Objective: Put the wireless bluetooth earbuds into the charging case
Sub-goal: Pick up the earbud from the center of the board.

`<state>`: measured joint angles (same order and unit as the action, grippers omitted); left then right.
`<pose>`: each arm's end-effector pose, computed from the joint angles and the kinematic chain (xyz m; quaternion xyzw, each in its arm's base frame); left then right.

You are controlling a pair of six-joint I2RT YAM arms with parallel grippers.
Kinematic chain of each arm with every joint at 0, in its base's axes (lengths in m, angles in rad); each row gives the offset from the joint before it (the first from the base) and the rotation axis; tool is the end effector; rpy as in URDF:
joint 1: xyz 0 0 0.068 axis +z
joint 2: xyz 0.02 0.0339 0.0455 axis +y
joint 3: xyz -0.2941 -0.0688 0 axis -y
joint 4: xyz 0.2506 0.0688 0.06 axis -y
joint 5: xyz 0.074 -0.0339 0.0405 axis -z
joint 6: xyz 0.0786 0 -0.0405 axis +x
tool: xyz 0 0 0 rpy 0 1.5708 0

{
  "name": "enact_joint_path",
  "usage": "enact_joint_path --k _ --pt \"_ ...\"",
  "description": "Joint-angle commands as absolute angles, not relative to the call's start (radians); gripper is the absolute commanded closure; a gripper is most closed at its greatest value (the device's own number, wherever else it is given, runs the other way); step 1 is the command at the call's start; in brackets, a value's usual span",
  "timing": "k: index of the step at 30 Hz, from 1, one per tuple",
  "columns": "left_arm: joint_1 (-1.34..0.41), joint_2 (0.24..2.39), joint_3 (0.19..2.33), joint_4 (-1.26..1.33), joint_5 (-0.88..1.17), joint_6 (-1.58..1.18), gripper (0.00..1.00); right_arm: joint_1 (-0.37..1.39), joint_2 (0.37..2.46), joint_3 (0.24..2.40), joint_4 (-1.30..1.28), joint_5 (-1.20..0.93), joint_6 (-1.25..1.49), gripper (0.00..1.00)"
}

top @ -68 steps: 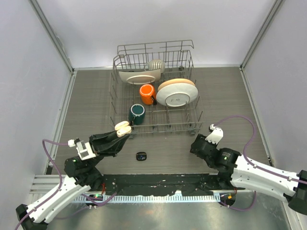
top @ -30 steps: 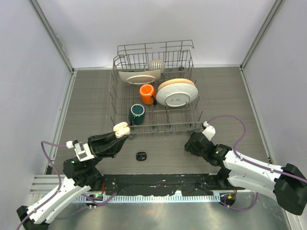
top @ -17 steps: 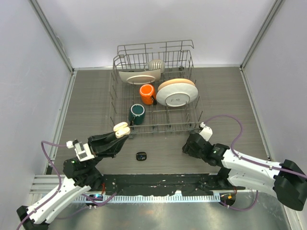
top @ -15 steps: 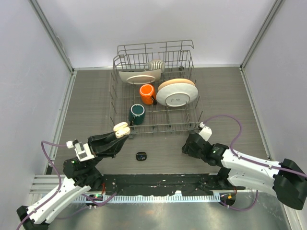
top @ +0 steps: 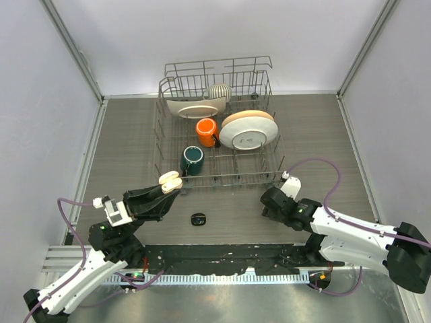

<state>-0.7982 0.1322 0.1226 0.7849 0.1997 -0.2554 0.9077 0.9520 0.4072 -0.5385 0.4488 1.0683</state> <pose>0.0499 -0.0735 0.3156 0.1919 0.3467 -0.4946 0.7736 0.1270 0.1072 0.1466 0.1294 0.9388 0.0776 0.3098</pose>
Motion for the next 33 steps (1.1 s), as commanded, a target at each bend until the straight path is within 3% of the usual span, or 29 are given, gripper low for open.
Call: enact_joint_path --k 1,13,26,33 --pt "-0.798 0.121 0.121 0.793 0.181 -0.258 1.00 0.911 0.945 0.453 -0.566 0.526 1.040 0.52" --pt "-0.798 0.115 0.123 0.782 0.175 -0.253 1.00 0.911 1.111 0.522 -0.462 0.534 0.963 0.51" --pt "-0.798 0.115 0.120 0.776 0.169 -0.249 1.00 0.910 1.022 0.509 -0.416 0.500 1.029 0.52" --pt "-0.796 0.127 0.121 0.785 0.169 -0.249 1.00 0.911 1.126 0.537 -0.448 0.551 1.147 0.61"
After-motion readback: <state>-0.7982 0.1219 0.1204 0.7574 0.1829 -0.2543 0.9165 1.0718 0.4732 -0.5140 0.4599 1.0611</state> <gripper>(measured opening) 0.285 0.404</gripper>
